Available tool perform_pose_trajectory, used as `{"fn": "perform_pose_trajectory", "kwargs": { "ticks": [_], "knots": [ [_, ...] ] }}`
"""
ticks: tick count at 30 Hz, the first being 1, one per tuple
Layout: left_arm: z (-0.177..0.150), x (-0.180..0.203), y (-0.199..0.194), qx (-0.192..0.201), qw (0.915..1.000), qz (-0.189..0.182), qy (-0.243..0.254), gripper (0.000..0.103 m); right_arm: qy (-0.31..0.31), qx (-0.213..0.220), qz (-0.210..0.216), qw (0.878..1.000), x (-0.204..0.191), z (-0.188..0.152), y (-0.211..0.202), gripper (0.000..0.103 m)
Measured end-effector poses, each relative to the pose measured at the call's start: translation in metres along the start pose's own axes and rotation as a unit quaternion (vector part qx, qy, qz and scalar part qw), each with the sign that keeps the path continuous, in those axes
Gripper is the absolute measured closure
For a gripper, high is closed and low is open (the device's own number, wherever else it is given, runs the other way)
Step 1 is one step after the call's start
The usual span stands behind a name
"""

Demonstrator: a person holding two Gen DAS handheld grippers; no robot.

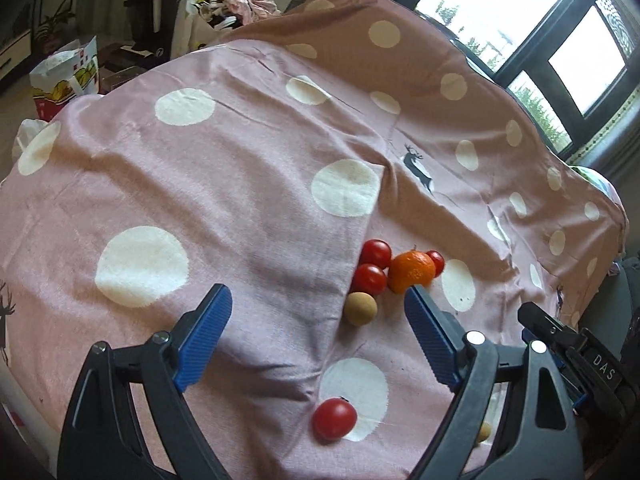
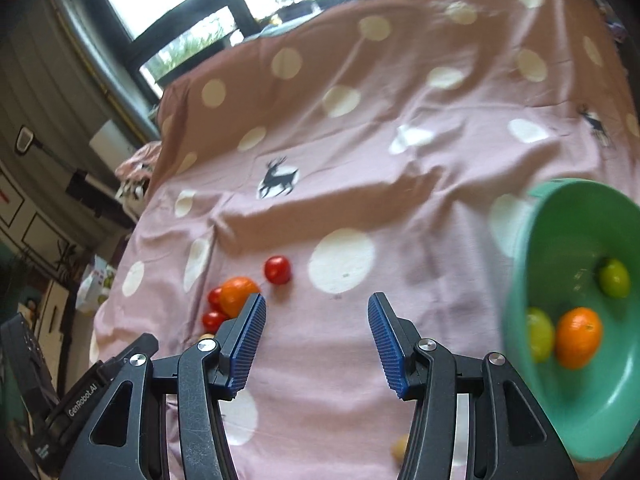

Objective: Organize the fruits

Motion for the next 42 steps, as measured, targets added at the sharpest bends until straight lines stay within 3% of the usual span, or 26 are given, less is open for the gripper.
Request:
{"fn": "perform_pose_trajectory", "kwargs": {
  "ticks": [3,8,13,15,19,23,28,35,42],
  "knots": [
    [0.002,-0.002,-0.001,0.009,0.9997,0.023,0.001,0.015,-0.019,-0.033,0.016,0.999,-0.024,0.01,0.028,0.049],
    [0.003,-0.005,0.001,0.008,0.9994,0.033,-0.003,0.015,-0.015,-0.091,0.037,0.995,-0.05,0.023,0.083,0.049],
    [0.003,-0.004,0.004,0.005,0.9993,0.036,-0.001,0.015,-0.015,-0.089,0.053,0.994,-0.053,0.025,0.102,0.049],
    [0.002,-0.002,0.004,0.005,0.9993,0.037,0.003,0.015,-0.009,-0.088,0.076,0.993,-0.052,0.023,0.106,0.059],
    [0.0,0.003,0.004,0.006,0.999,0.041,0.013,0.015,0.002,-0.085,0.09,0.992,-0.049,0.017,0.103,0.061],
    [-0.002,0.006,0.005,0.003,0.9989,0.041,0.022,0.015,-0.003,-0.087,0.067,0.994,-0.042,0.004,0.078,0.061],
    [-0.008,0.015,0.006,0.0,0.9984,0.042,0.037,0.015,-0.028,-0.08,-0.008,0.996,-0.022,-0.023,0.035,0.061],
    [-0.015,0.029,0.009,-0.002,0.997,0.046,0.063,0.015,-0.054,-0.119,-0.094,0.987,-0.002,-0.043,0.04,0.061],
    [-0.017,0.03,0.013,0.0,0.996,0.063,0.063,0.015,-0.066,-0.095,-0.103,0.988,-0.008,-0.037,0.047,0.061]
  ]
}}
Point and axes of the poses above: each gripper's, at about its wrist camera, not at the fingertips, and y roughly the way its jaws point, x to its right, z to its top, the point moved 3 cm from there along y, roughly the way its jaws point, and after that the axes turned 11 degrees about -x, right-handed, at the moved point
